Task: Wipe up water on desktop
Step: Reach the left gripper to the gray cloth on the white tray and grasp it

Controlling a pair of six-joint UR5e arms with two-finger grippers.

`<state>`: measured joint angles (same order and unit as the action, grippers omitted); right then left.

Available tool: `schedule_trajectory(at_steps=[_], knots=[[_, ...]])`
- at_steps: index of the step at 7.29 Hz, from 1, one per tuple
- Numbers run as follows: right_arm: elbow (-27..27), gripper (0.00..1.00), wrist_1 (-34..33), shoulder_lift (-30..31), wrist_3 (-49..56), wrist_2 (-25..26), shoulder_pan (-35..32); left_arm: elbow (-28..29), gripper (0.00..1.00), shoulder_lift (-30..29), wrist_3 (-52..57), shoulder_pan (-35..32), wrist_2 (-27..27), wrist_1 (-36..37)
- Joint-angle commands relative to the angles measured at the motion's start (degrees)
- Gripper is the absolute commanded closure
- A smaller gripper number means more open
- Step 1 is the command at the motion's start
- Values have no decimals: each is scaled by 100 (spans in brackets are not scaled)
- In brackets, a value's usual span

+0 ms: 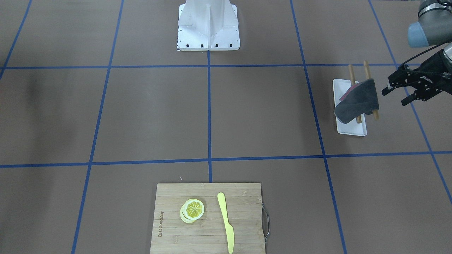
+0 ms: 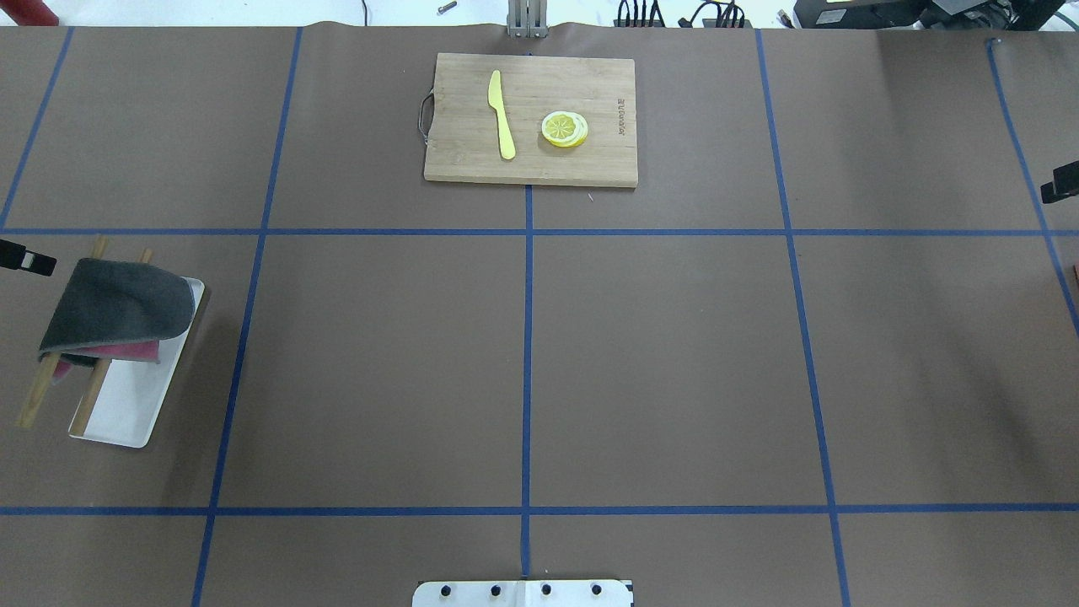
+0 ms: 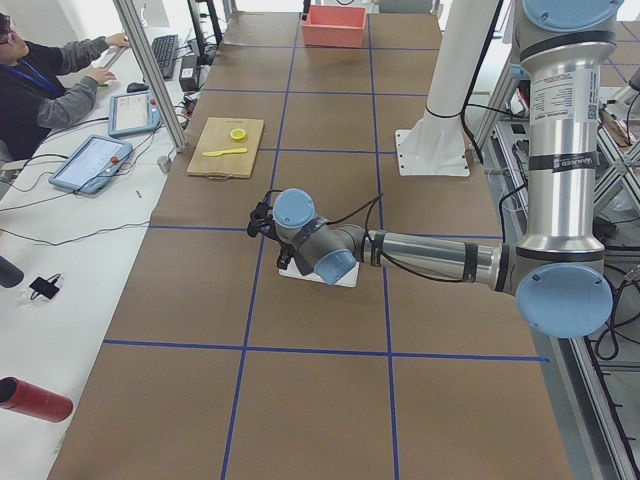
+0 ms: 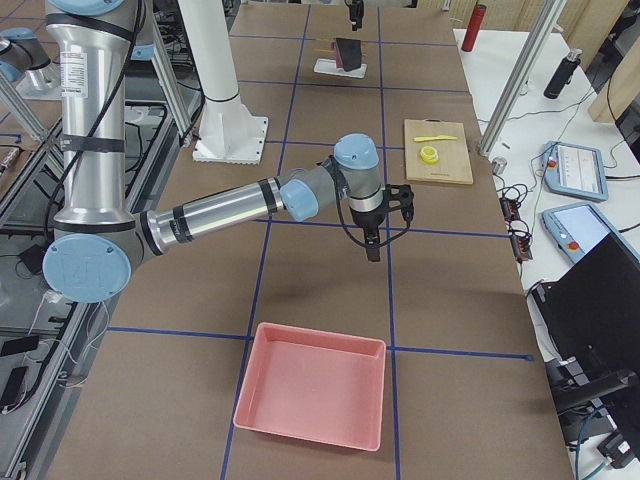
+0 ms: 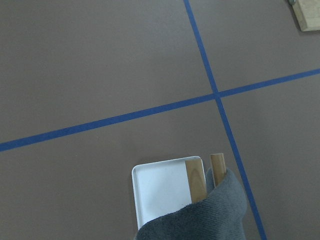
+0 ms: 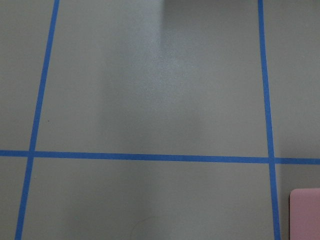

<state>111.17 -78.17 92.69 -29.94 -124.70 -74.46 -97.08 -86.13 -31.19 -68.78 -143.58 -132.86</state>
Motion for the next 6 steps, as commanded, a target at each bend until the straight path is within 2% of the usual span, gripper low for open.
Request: schedule_trajectory(at_steps=[1,2,6], knots=[[1,0,3,12,6,42,1,14,42,0,-19,163,6,-74],[1,0,3,29,15,86,-7,14,48,0,-19,172,6,-74],[-8,0,3,38,15,156,-7,40,53,-9,-19,330,6,-91]])
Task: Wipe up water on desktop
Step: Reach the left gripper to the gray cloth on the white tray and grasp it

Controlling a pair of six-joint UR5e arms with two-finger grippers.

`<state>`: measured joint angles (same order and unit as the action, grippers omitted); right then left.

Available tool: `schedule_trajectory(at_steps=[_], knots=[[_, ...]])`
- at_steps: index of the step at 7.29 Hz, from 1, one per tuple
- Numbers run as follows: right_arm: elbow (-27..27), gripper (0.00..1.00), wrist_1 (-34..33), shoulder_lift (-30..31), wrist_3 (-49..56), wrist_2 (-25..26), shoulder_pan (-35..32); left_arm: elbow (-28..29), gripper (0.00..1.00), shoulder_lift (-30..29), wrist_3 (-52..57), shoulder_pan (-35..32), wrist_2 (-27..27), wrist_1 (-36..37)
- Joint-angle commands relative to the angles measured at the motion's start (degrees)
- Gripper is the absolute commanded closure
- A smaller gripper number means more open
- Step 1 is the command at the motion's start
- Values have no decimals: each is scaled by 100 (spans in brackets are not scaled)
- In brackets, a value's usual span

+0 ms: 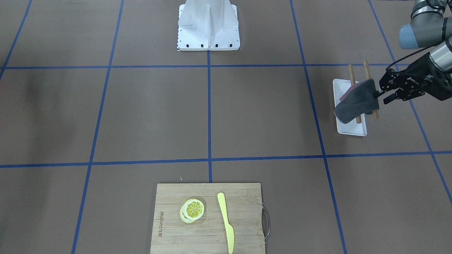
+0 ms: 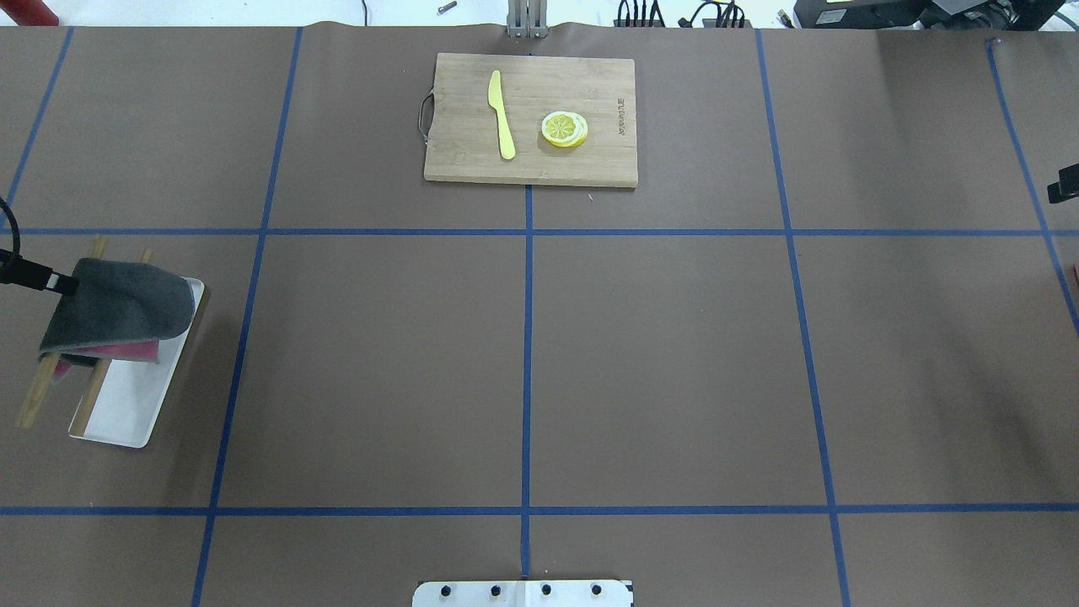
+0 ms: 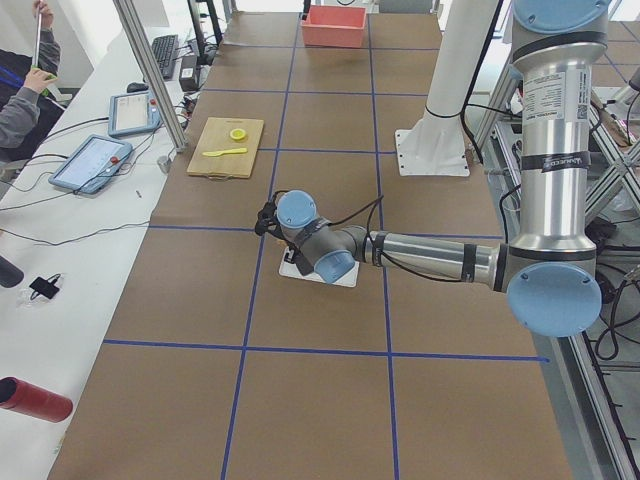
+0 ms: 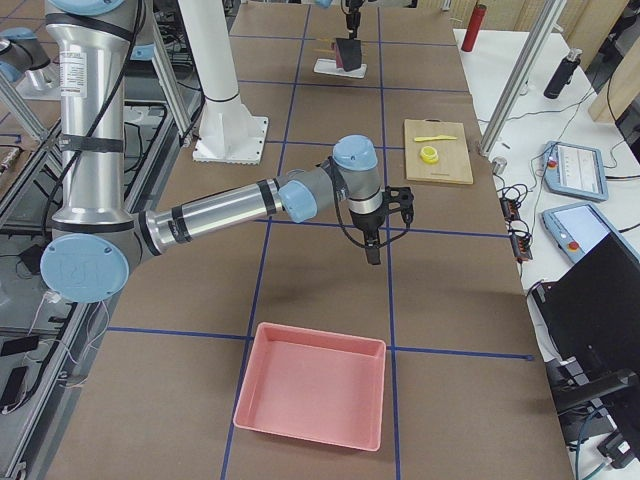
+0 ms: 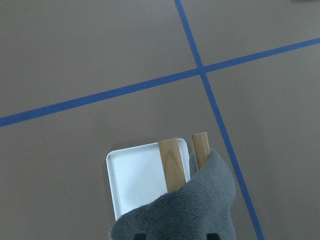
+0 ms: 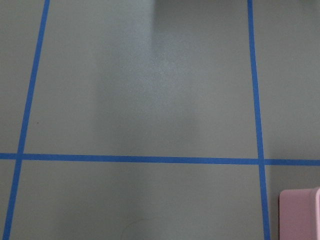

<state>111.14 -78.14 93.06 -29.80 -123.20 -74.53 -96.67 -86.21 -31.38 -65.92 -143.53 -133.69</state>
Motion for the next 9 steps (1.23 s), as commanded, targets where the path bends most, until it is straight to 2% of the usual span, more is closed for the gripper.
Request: schedule_trajectory(at_steps=[1,2,3,5,9], knots=[[-4,0,0,2,0,7,0,-1,56,-1,0,87,0,-7],[-4,0,0,2,0,7,0,-1,60,-1,-9,105,0,-60],[-13,0,0,2,0,7,0,-1,69,-1,-9,114,-9,-69],[-22,0,0,2,0,7,8,-1,100,-1,0,105,0,-78],[-13,0,9,2,0,-2,9,-79,100,-45,-35,97,-17,-78]])
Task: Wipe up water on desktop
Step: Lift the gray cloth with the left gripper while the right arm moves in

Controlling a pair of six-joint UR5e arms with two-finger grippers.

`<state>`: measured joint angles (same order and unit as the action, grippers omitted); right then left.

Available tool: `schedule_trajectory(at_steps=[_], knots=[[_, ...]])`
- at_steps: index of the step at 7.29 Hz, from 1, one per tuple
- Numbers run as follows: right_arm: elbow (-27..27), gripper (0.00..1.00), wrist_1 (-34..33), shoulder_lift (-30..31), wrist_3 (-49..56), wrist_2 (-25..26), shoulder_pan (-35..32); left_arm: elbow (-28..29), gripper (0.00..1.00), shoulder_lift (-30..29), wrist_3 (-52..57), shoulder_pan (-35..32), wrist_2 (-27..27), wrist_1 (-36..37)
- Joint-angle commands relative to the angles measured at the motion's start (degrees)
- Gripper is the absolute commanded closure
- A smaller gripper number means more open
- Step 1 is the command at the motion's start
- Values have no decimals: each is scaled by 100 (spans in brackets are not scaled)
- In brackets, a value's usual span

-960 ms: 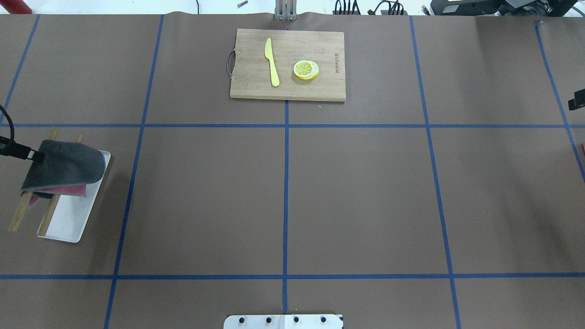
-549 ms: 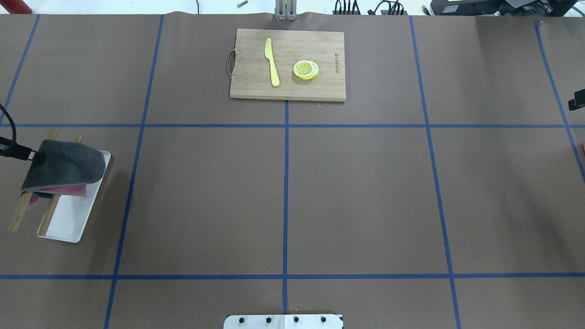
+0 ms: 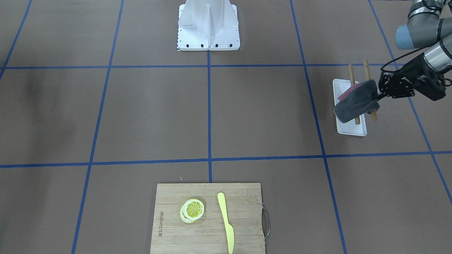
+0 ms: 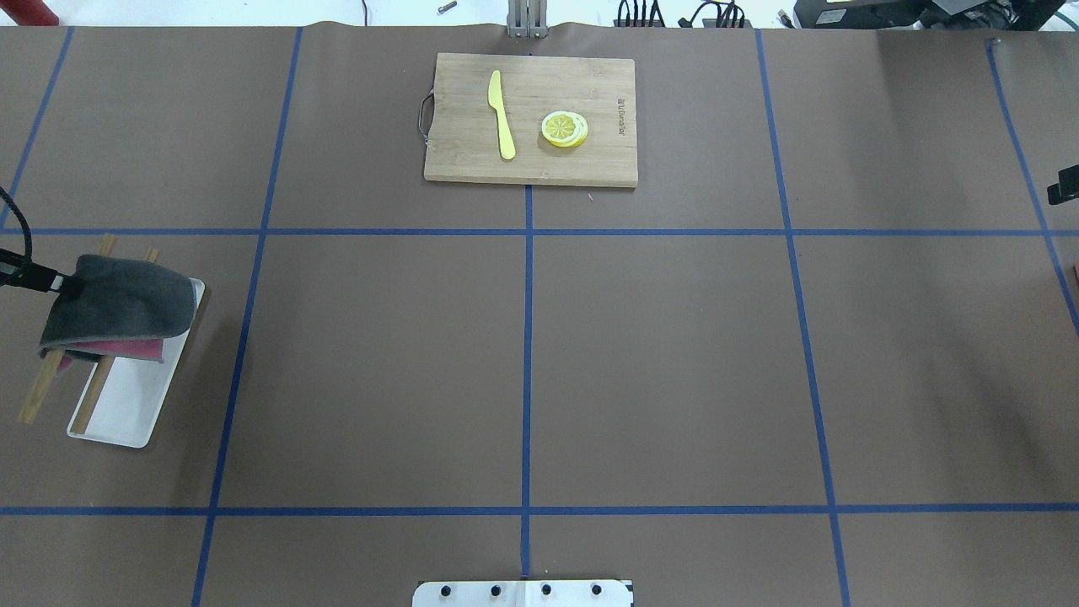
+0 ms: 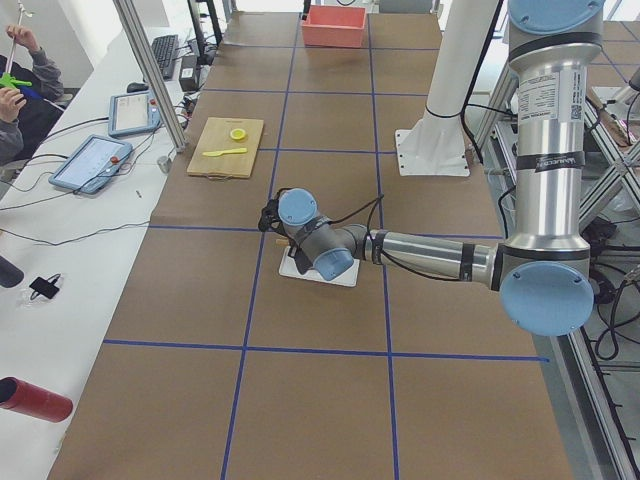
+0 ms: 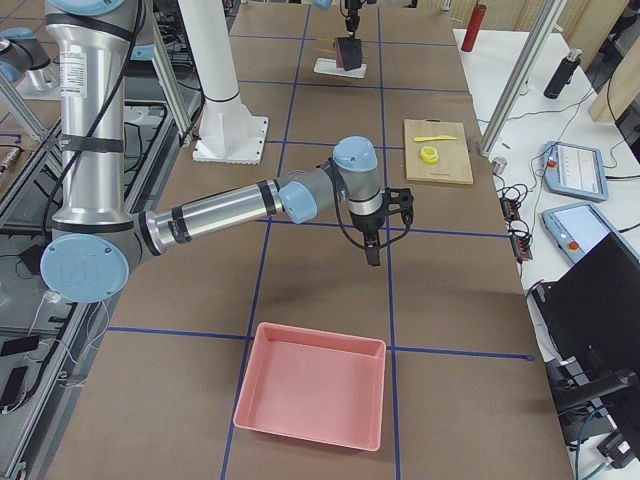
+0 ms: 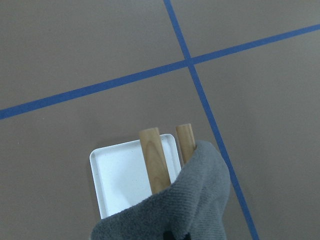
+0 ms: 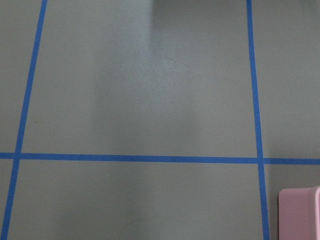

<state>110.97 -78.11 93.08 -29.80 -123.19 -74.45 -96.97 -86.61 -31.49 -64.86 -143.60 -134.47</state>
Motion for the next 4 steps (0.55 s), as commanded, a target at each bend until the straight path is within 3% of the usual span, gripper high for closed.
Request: schedule_trajectory(at_steps=[1,4], knots=[[30,0,33,-35,26,-29,1,-172,100,-31,-276,-44,-19,8],[48,0,690,-367,-219,110,491,-348,100,-1056,-2714,-62,191,35]])
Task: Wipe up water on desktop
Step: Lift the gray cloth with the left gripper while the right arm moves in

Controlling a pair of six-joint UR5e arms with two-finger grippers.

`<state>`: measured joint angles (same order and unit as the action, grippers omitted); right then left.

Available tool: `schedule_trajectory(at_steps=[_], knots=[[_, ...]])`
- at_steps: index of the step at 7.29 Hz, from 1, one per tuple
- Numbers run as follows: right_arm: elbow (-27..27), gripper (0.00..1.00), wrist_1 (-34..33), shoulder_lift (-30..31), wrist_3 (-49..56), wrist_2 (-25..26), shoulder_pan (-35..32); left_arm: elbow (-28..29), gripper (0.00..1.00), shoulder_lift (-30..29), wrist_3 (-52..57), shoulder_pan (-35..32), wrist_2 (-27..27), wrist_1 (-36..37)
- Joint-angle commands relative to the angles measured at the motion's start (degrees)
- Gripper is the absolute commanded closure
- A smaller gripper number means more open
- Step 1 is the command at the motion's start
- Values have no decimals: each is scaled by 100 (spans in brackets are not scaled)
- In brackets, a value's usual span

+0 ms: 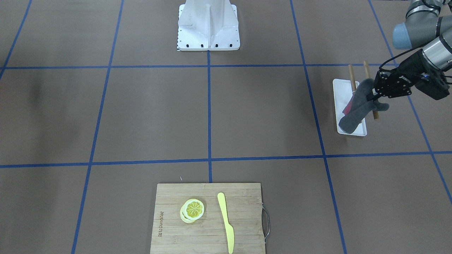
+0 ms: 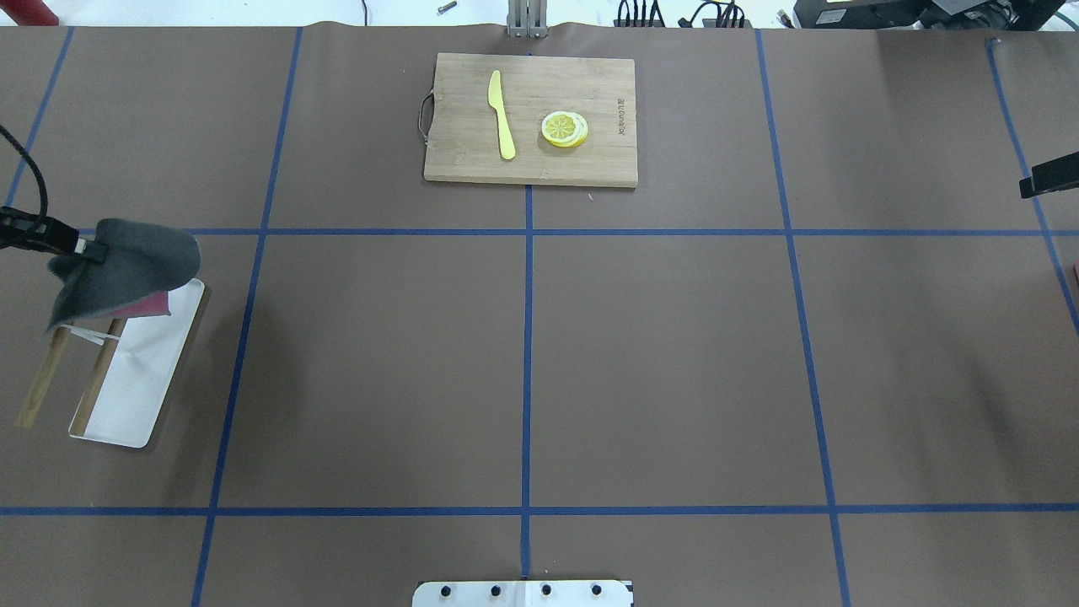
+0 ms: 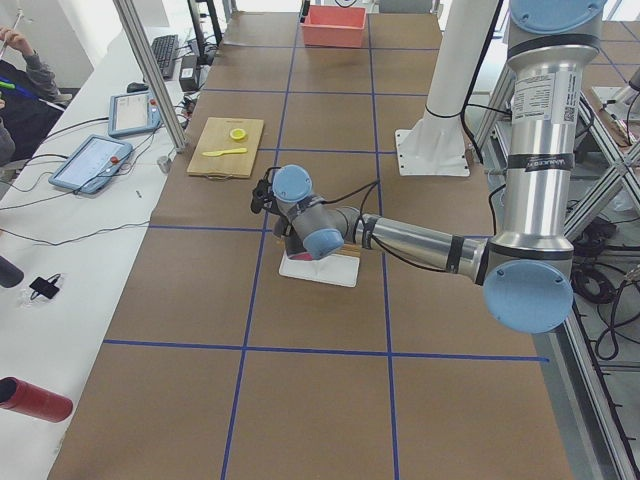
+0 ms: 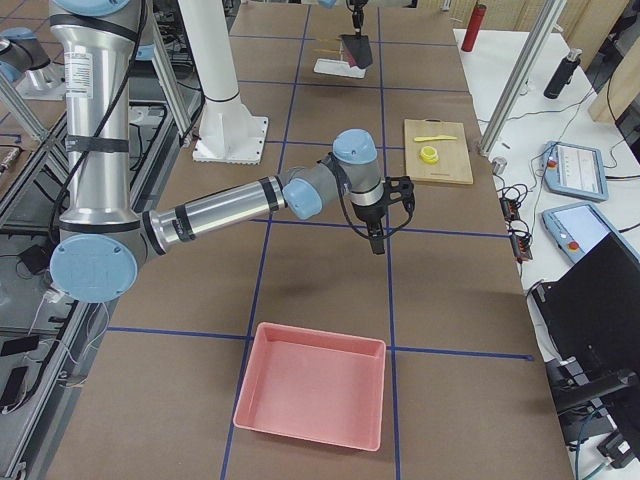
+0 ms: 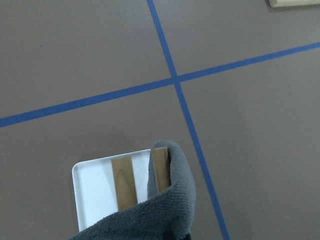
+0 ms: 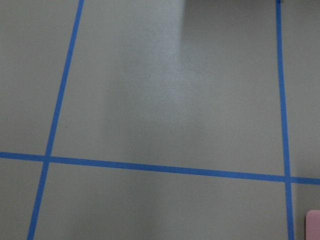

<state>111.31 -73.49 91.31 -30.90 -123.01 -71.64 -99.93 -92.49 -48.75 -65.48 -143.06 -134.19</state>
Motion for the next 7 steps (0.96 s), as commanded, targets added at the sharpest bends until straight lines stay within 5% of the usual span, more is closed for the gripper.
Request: schedule_trajectory(at_steps=[1,5,7], knots=[[49,0,717,-288,-362,362,595,-53,100,-846,-1840,44,529,16],[259,1,1083,-1746,-574,1775,2571,-62,100,-2086,-4437,710,1594,51],[330,2,1083,-2133,-882,3565,3906,-62,100,-2430,-5238,1010,2035,78]])
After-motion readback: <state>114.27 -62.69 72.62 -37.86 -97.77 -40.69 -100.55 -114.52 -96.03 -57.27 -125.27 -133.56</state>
